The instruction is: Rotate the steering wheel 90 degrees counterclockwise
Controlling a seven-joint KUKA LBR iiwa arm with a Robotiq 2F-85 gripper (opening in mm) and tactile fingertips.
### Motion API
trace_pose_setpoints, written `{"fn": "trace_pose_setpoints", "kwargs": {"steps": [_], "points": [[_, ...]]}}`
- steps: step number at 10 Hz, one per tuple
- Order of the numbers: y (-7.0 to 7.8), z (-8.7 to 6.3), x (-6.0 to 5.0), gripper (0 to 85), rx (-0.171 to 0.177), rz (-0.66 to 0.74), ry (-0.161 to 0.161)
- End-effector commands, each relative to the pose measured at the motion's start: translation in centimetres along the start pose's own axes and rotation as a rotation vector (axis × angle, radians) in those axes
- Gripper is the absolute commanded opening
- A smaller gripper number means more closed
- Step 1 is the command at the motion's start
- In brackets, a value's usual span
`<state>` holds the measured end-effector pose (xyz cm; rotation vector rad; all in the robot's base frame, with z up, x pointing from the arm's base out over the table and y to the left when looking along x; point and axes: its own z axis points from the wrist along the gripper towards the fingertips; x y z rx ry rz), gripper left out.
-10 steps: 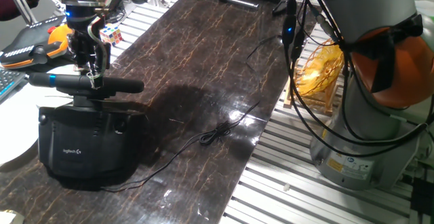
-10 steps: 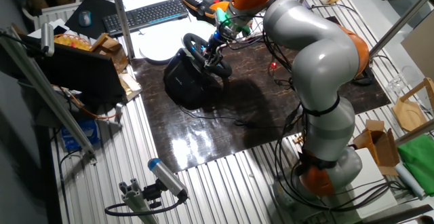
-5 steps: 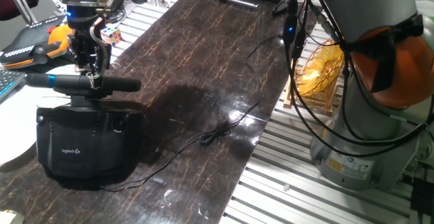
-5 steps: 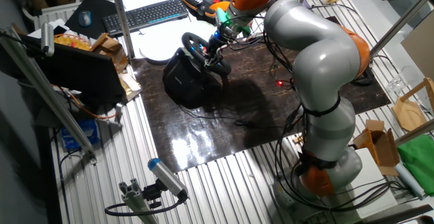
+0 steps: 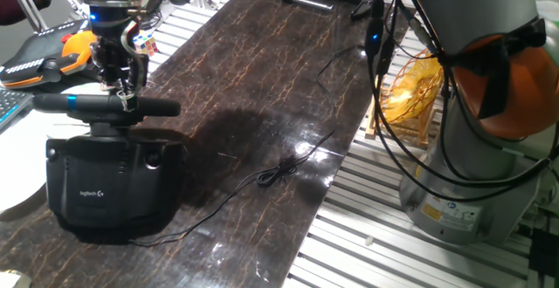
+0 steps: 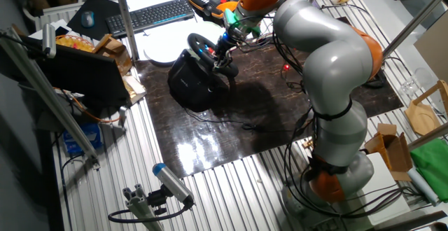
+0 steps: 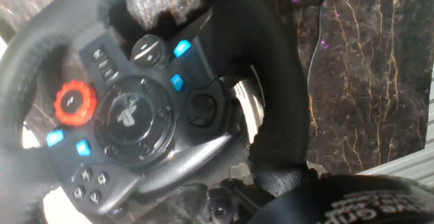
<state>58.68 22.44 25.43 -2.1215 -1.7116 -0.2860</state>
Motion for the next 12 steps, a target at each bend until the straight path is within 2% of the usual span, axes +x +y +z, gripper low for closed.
{"fn": "trace_pose_setpoints", "kwargs": {"steps": [1,5,8,12], "points": [[0.0,0.0,-0.2,0.7,0.000,-0.004,0.000],[0.0,0.1,-1.1,0.7,-0.007,-0.001,-0.013],[-0.2,-0.2,-1.5,0.7,-0.038,0.032,-0.028],[-0.1,0.3,-2.7,0.7,-0.044,0.000,-0.023]]}}
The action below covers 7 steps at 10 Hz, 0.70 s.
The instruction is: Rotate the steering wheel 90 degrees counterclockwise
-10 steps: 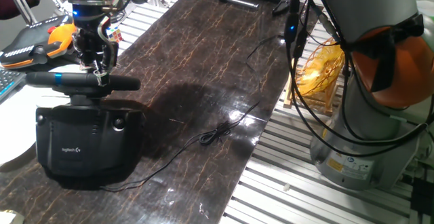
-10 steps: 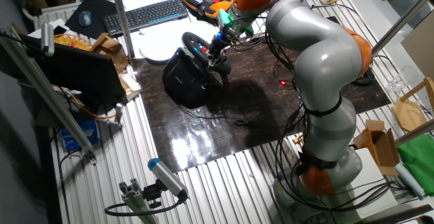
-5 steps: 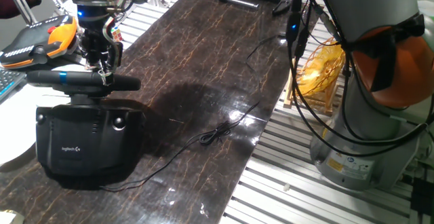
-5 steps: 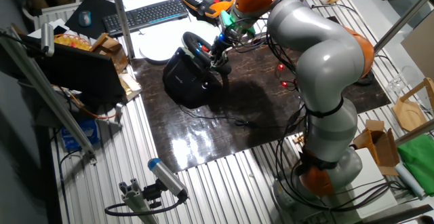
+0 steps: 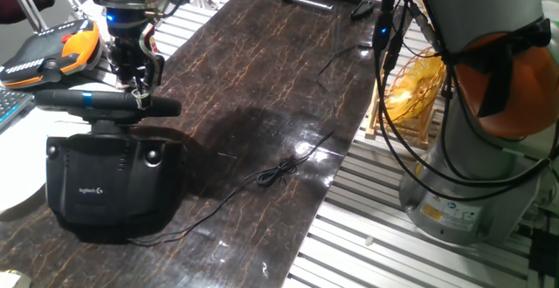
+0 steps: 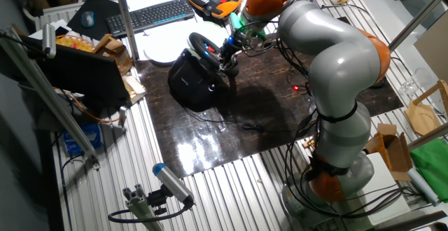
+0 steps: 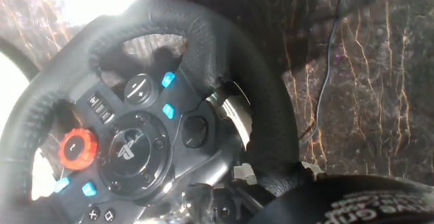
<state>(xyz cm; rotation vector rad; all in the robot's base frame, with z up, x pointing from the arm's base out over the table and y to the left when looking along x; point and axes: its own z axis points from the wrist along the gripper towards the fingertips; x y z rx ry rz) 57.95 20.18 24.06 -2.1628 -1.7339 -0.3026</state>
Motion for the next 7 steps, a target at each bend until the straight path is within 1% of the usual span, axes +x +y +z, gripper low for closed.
{"fn": "trace_pose_setpoints", "kwargs": {"steps": [1,3,5,7], "points": [[0.0,0.1,-0.2,0.7,-0.003,-0.001,0.001],[0.0,0.2,-0.6,0.7,-0.008,-0.012,0.010],[0.0,0.4,-1.0,0.7,-0.012,-0.057,0.021],[0.1,0.5,-1.4,0.7,-0.006,-0.105,0.029]]}}
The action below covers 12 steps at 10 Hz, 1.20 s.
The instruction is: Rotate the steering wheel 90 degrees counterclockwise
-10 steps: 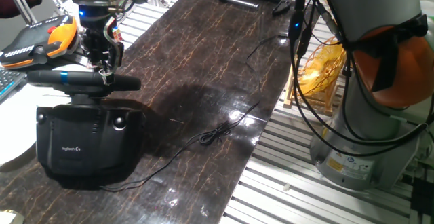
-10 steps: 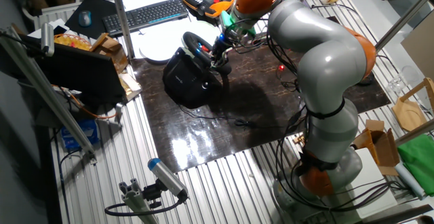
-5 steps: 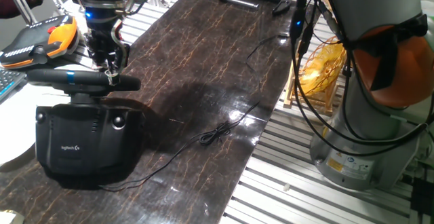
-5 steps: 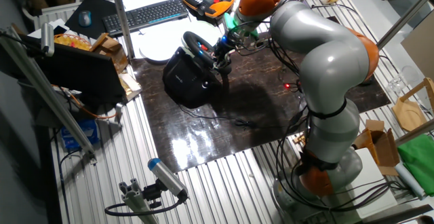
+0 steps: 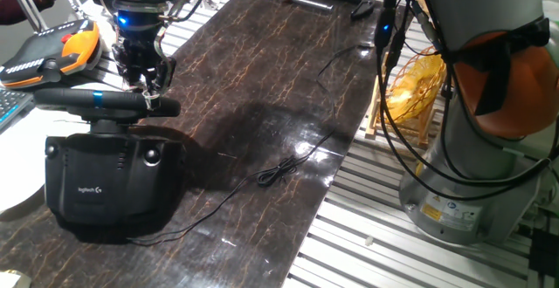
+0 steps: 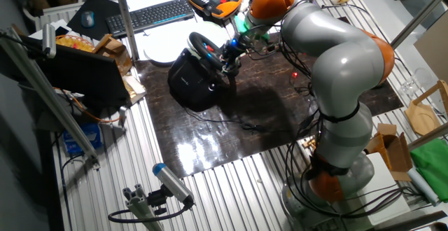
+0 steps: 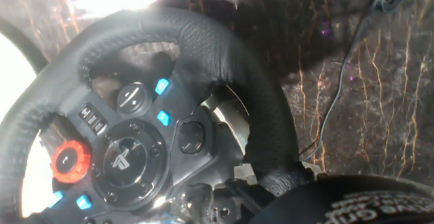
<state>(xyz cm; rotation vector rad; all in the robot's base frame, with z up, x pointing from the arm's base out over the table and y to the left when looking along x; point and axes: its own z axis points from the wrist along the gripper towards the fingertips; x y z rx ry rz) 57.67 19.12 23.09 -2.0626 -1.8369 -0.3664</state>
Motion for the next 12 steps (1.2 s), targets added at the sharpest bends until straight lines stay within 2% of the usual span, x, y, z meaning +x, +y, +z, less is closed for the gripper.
{"fn": "trace_pose_setpoints", "kwargs": {"steps": [1,12], "points": [[0.0,0.0,-0.2,0.7,0.000,-0.017,0.003],[-0.4,0.3,-1.3,0.7,0.008,-0.317,-0.006]]}}
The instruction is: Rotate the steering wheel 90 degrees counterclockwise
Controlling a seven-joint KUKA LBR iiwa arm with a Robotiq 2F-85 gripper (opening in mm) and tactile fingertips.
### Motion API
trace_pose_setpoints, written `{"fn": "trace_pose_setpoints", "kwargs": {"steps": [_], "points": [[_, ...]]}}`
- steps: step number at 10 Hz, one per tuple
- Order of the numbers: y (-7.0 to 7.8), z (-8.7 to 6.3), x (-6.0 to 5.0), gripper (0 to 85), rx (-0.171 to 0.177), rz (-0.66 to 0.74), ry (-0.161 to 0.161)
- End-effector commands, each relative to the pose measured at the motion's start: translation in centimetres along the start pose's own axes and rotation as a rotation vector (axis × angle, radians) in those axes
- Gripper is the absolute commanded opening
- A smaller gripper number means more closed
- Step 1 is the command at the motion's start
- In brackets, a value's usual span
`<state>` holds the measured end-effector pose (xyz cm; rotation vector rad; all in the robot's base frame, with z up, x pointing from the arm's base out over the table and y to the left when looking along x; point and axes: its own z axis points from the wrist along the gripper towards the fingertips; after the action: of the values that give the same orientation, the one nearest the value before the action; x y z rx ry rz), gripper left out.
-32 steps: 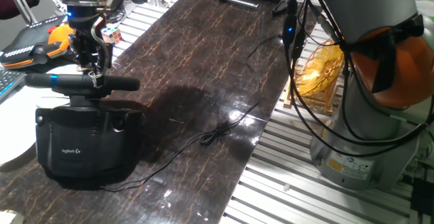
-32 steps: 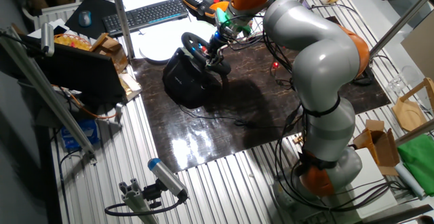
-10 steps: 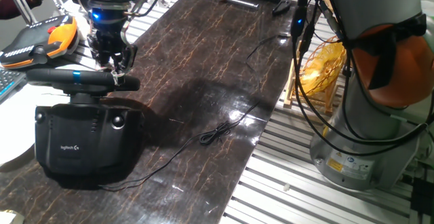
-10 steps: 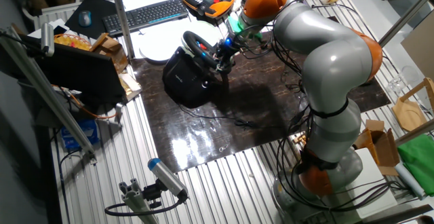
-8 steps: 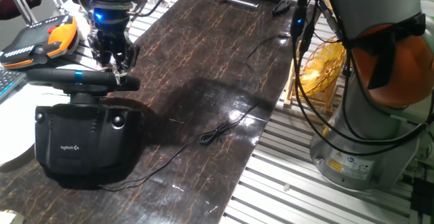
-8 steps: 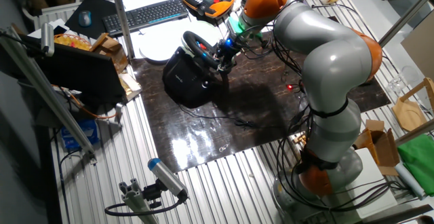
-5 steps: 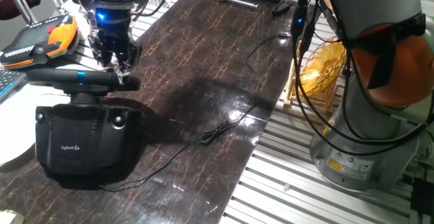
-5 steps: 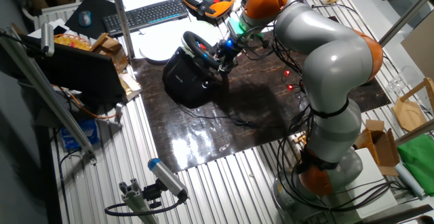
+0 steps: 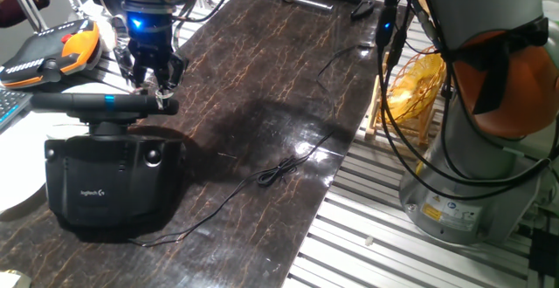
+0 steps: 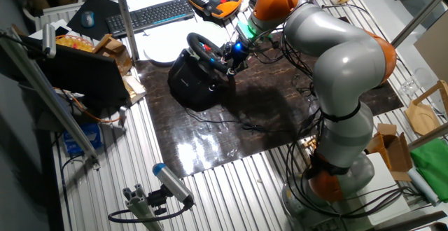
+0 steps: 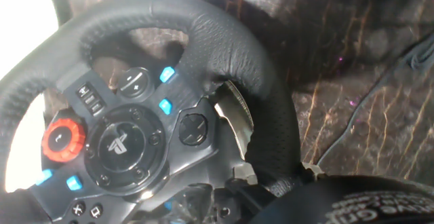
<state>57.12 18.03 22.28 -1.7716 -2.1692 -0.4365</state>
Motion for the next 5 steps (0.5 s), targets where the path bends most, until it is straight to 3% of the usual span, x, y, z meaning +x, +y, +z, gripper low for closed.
{"fn": "trace_pose_setpoints", "kwargs": {"steps": [1,5], "points": [[-0.03,0.06,-0.04,0.7,0.008,-0.030,0.000],[-0.32,0.39,-0.33,0.7,0.003,-0.086,-0.003]]}}
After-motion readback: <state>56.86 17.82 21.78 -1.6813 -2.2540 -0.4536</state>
